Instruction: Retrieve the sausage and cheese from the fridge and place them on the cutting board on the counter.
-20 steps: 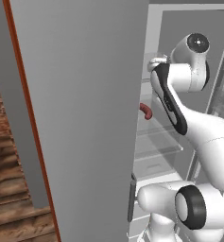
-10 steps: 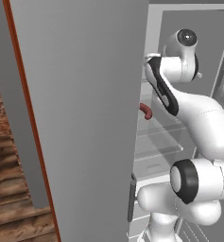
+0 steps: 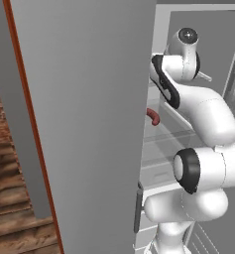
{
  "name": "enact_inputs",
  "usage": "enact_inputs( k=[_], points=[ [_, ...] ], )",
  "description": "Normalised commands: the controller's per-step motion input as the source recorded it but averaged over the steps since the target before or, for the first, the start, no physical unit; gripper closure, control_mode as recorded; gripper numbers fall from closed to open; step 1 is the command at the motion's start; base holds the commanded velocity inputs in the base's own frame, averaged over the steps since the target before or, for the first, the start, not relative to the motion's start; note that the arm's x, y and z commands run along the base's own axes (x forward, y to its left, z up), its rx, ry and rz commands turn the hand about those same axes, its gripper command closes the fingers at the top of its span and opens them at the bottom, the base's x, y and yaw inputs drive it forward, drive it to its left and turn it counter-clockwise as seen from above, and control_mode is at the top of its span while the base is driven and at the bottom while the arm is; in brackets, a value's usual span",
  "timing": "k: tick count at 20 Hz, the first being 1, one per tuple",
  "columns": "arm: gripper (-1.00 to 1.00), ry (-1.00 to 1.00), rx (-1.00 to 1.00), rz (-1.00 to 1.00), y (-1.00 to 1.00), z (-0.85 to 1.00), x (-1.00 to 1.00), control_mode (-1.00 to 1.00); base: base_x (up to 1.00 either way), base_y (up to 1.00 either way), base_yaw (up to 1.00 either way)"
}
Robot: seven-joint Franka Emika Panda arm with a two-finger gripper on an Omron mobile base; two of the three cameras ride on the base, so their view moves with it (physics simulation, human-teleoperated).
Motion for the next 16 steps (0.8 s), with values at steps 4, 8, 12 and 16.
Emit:
enact_inputs(
  k=[4, 8, 12, 16],
  points=[
    [-1.0, 0.0, 0.0, 0.0, -0.01, -0.09, 0.38, -1.0, 0.0, 0.0, 0.0],
    [-1.0, 0.0, 0.0, 0.0, 0.0, -0.2, 0.13, -1.0, 0.0, 0.0, 0.0],
    [-1.0, 0.0, 0.0, 0.0, -0.01, -0.16, 0.08, -1.0, 0.0, 0.0, 0.0],
    [-1.0, 0.0, 0.0, 0.0, -0.01, -0.15, 0.04, -1.0, 0.0, 0.0, 0.0]
  ],
)
